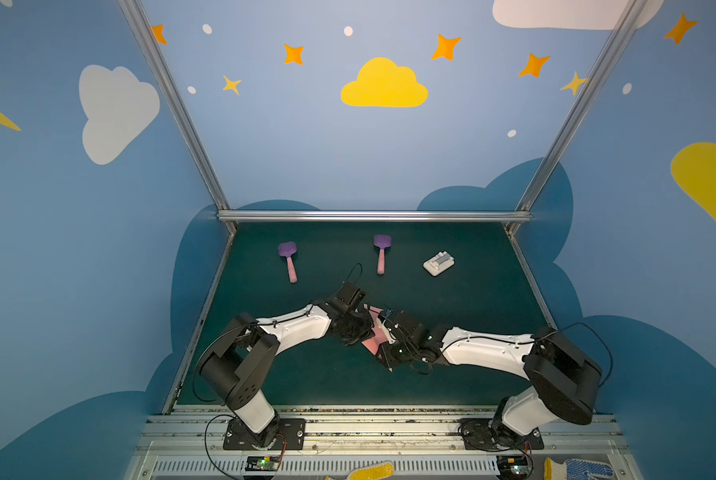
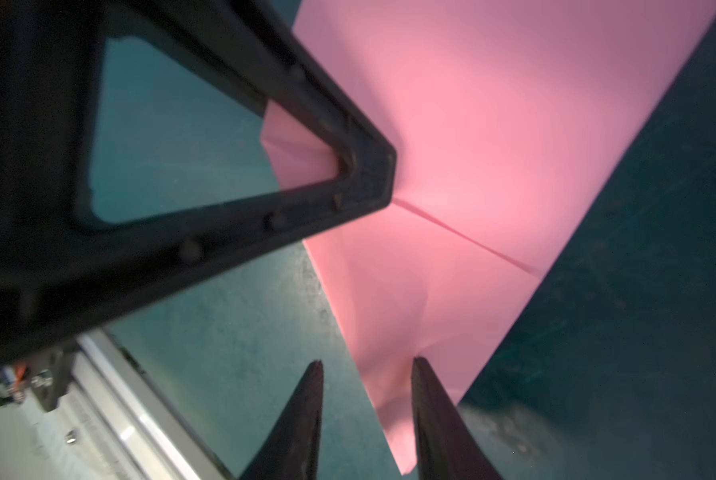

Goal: Fold a paper plane with a square sheet of paper (fold left side to right side)

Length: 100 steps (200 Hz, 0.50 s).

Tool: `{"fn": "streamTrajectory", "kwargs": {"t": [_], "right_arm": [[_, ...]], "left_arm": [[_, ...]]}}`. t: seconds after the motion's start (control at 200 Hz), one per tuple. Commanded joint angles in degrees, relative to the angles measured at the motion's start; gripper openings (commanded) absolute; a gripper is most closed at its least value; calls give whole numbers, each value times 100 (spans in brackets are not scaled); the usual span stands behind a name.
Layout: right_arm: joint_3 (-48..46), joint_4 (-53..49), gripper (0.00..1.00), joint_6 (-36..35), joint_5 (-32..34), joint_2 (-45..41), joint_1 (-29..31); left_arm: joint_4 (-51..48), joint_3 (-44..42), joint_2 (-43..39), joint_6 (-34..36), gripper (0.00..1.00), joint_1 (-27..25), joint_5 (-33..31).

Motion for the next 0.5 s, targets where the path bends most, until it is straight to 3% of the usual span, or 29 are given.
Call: {"fn": "streamTrajectory", "kwargs": {"t": [0.0, 0.496], "right_arm": [[176, -433, 39, -130, 716, -35, 211], [371, -845, 33, -240, 1710, 132, 645]], "left_arm": [[149, -134, -120, -286, 4, -12, 72], [79, -253, -316, -407, 4, -9, 162]]}}
